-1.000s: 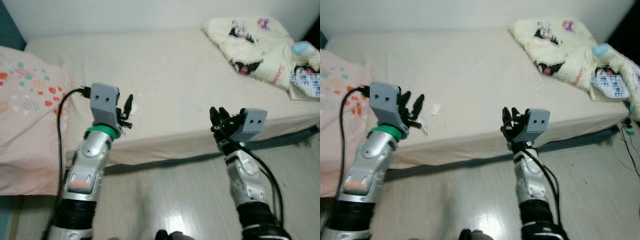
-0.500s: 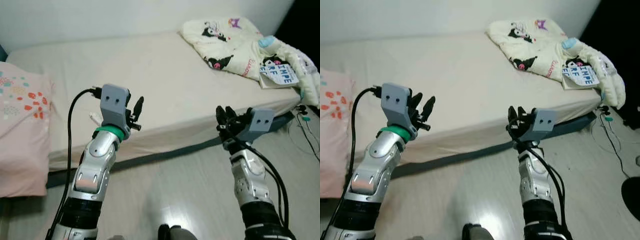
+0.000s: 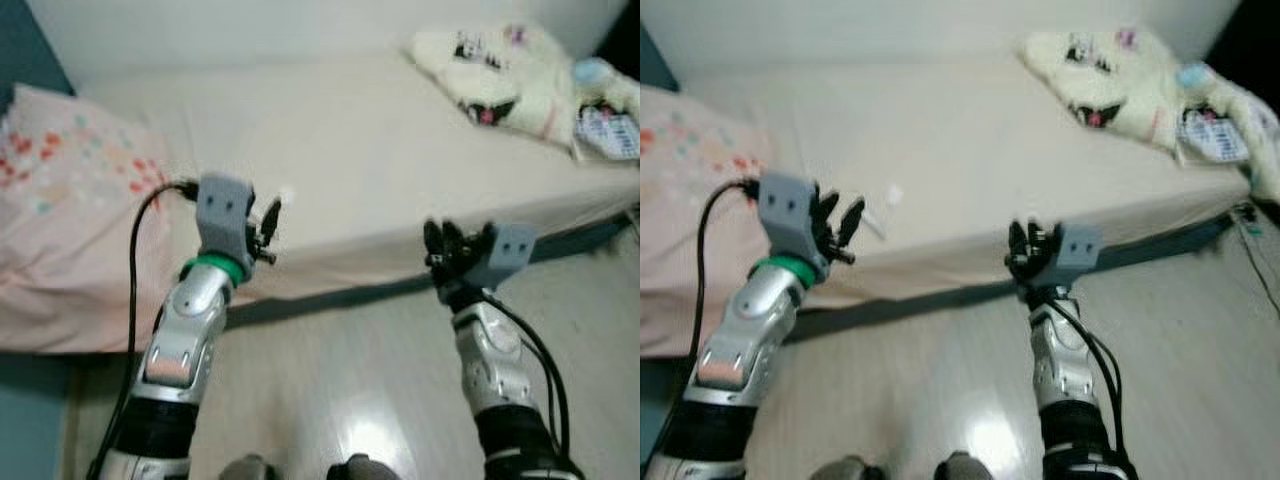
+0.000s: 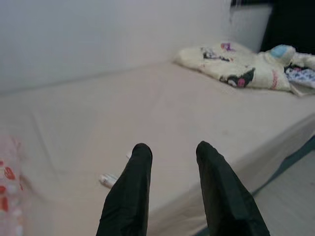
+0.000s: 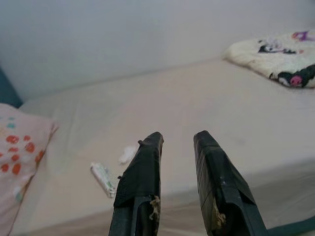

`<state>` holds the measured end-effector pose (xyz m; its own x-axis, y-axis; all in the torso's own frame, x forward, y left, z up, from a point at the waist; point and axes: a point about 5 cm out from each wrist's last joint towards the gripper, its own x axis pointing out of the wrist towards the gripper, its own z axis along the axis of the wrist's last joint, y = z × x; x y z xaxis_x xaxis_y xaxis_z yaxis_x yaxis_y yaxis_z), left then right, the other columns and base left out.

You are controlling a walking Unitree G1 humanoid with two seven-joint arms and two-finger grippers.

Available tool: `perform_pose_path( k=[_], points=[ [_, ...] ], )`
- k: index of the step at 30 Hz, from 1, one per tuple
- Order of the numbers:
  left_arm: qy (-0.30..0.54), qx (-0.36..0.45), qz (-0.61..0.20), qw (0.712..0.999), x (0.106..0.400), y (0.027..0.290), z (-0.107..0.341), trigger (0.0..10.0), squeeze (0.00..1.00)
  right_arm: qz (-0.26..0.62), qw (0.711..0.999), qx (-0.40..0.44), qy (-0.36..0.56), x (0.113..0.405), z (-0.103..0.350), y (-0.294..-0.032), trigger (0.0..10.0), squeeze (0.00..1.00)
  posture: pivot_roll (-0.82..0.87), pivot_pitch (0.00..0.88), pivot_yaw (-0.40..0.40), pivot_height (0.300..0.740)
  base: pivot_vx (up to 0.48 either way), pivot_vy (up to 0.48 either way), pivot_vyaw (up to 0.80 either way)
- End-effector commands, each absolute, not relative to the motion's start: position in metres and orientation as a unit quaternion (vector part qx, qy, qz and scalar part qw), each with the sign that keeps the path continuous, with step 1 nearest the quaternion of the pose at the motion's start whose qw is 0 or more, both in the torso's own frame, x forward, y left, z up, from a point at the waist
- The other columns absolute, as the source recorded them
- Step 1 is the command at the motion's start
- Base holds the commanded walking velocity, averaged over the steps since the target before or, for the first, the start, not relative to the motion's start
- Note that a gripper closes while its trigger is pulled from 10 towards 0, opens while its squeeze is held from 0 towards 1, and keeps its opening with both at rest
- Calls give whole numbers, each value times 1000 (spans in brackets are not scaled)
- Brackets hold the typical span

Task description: Clean up the room

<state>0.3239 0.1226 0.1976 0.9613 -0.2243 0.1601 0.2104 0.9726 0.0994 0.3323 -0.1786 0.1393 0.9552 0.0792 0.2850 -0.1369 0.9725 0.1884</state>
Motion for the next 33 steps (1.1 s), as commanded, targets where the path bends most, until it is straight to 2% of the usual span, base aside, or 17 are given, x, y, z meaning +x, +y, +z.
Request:
perform_pose_path(
  k=[1, 20, 33],
  points=[
    [-74, 45, -105, 991, 323, 126, 191, 10000, 0, 56, 984, 109, -132, 331, 134, -176, 10000, 0, 89, 90, -4, 740, 0, 480, 0],
    [-77, 41, -101, 991, 324, 126, 192, 10000, 0, 61, 984, 107, -133, 332, 135, -175, 10000, 0, 90, 85, -6, 740, 0, 475, 0],
    [-85, 46, -100, 990, 323, 127, 193, 10000, 0, 79, 984, 103, -125, 330, 132, -168, 10000, 0, 90, 91, -8, 740, 0, 0, 0]
  ],
)
